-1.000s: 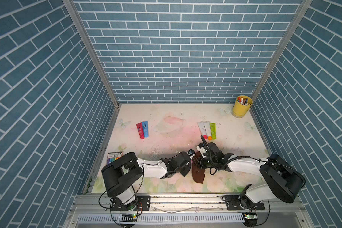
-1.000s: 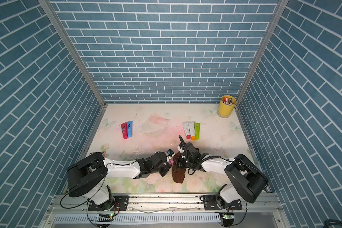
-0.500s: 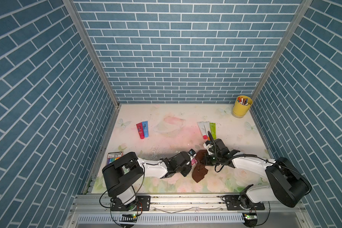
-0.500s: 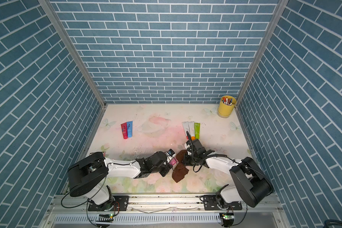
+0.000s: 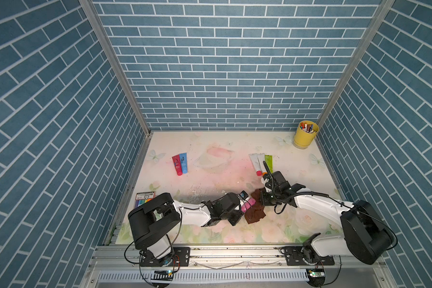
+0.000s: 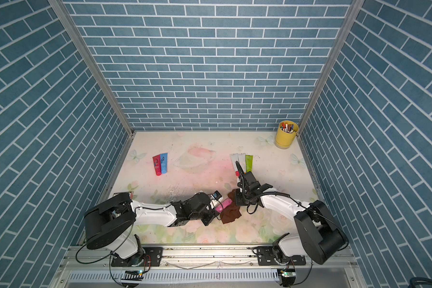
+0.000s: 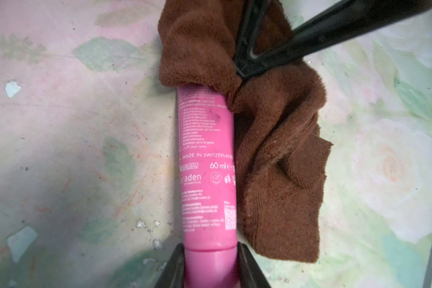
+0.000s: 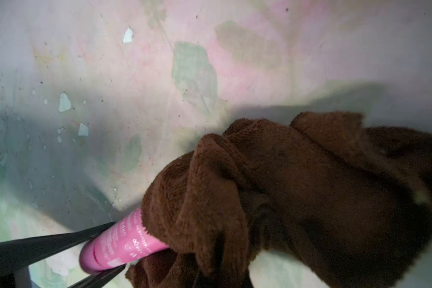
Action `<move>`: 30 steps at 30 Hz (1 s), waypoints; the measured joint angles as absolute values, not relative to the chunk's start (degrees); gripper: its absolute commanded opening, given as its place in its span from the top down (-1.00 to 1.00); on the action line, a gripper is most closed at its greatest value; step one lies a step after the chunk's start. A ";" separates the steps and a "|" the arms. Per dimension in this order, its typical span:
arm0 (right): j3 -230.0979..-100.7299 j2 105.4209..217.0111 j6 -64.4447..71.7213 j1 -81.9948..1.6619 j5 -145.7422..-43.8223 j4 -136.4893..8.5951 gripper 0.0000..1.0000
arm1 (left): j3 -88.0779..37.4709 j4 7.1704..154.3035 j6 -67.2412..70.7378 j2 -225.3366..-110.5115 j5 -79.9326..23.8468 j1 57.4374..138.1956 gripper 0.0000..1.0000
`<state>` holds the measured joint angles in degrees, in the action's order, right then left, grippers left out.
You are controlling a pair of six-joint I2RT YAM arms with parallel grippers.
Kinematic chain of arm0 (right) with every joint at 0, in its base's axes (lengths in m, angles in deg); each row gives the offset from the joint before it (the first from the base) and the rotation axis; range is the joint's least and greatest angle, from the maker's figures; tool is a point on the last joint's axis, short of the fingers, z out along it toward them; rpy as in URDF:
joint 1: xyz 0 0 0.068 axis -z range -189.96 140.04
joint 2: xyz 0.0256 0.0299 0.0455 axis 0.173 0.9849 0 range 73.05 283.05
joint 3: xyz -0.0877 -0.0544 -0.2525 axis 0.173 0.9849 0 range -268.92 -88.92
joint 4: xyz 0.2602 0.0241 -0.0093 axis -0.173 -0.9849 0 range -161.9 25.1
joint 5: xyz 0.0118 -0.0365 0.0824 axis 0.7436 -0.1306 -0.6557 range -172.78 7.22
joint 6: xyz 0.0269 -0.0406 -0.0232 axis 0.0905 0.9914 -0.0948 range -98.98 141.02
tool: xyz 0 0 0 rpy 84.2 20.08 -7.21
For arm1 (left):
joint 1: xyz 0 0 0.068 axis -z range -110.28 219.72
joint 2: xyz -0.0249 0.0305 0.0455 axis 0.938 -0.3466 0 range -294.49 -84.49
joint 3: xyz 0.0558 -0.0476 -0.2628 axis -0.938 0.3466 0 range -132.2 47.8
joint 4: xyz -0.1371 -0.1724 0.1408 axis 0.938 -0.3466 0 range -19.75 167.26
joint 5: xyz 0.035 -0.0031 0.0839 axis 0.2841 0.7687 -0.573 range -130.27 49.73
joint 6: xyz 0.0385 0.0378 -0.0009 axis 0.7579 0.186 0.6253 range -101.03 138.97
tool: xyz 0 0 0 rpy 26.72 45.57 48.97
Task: Wipe the surface of the toothpaste tube
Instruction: Wipe the dirt from the toothpaste tube.
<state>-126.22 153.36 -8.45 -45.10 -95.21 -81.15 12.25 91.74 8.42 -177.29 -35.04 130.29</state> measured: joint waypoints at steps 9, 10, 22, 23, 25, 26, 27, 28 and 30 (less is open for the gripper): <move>-127.12 157.30 -8.93 -49.62 -92.43 -78.29 1.00 | 11.81 90.58 8.71 -177.31 -35.89 130.36 1.00; -127.18 157.52 -9.24 -50.30 -91.89 -77.87 1.00 | 11.66 90.16 8.66 -177.31 -36.04 130.36 1.00; -124.41 157.80 -13.08 -53.36 -91.19 -68.58 1.00 | 11.31 87.30 7.37 -176.41 -38.16 130.38 1.00; -124.10 157.80 -13.28 -53.36 -91.65 -67.75 1.00 | 11.31 87.08 7.26 -176.33 -38.34 130.38 1.00; -123.66 157.80 -13.63 -53.36 -92.91 -66.15 1.00 | 11.31 86.73 7.13 -176.17 -38.69 130.38 1.00; -123.56 157.80 -13.72 -53.36 -93.48 -65.48 1.00 | 11.31 86.51 7.09 -176.11 -38.82 130.38 1.00; -123.53 157.80 -13.74 -53.36 -93.83 -65.08 1.00 | 11.31 86.40 7.00 -176.06 -38.93 130.38 1.00; -123.45 157.80 -13.74 -53.36 -94.12 -64.67 1.00 | 11.31 86.25 6.91 -176.02 -39.02 130.38 1.00; -123.07 157.56 -13.92 -53.38 -94.75 -63.93 1.00 | 11.31 86.16 6.83 -175.98 -39.10 130.38 1.00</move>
<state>-123.07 157.56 -13.92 -53.38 -94.75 -63.93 11.31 86.16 6.83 -175.98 -39.10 130.38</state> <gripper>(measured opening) 0.079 0.326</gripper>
